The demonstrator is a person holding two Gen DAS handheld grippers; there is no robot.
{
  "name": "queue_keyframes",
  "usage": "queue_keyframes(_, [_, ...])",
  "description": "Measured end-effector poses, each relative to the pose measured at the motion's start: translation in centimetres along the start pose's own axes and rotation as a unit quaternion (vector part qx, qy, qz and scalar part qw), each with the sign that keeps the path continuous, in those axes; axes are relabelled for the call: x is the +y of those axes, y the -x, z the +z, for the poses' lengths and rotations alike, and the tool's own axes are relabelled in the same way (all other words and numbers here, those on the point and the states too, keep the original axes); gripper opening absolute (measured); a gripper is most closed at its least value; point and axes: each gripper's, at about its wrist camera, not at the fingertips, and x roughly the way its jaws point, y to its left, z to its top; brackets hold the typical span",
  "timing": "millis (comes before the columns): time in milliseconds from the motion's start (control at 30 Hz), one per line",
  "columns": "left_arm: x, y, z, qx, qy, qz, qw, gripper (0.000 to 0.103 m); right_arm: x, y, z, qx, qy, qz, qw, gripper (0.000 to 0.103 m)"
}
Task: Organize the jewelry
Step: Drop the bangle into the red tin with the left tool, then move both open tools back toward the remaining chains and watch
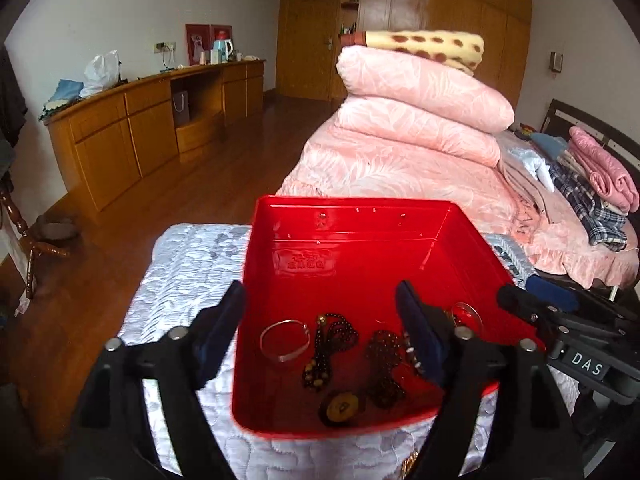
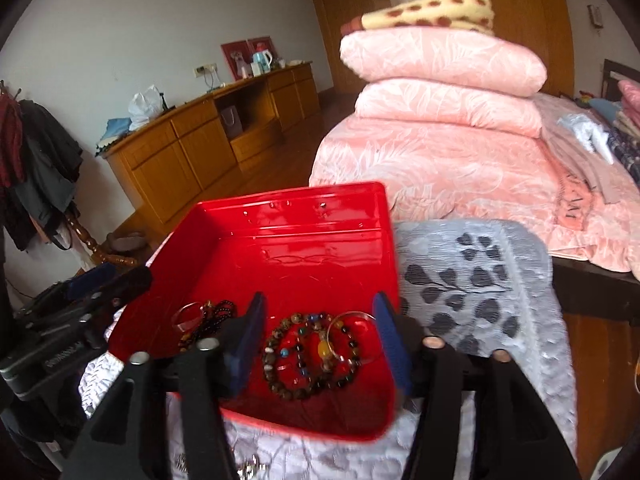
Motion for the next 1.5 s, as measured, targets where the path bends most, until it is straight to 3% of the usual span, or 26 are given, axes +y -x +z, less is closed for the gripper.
queue_keyframes(33, [0.1,1.1,-0.3,-0.009,-0.001,0.001,1.0000,0.089,0.1,0.9,-0.4,-0.006,0.003,-0.001,1.000,0.064])
queue_keyframes(167, [0.4,5.1,-2.1,-0.030,0.001,0.005,0.9995,0.092,0.5,4.5,-2.6,-0.025,0.012,0.000,1.000,0.075])
queue_keyframes(367, [0.5,9.2,-6.3,-0.041,0.003,0.006,0.9991,0.097,1.1,8.3,-7.5,-0.032,0.017,0.006,0.999,0.080])
queue_keyframes(767, [0.8,10.3,-14.0,-0.005,0.005,0.019,0.9998,0.098,2.3,8.5,-15.0,0.012,0.018,-0.006,1.000,0.080])
queue_keyframes(1000, [0.3,10.5,-16.4,0.014,0.000,0.012,0.9998,0.098,2.8,8.8,-15.8,0.016,0.022,-0.004,1.000,0.080])
queue_keyframes(1500, [0.8,9.6,-16.7,0.039,0.009,0.016,0.9991,0.098,3.4,6.3,-15.9,0.071,0.005,0.007,0.997,0.080])
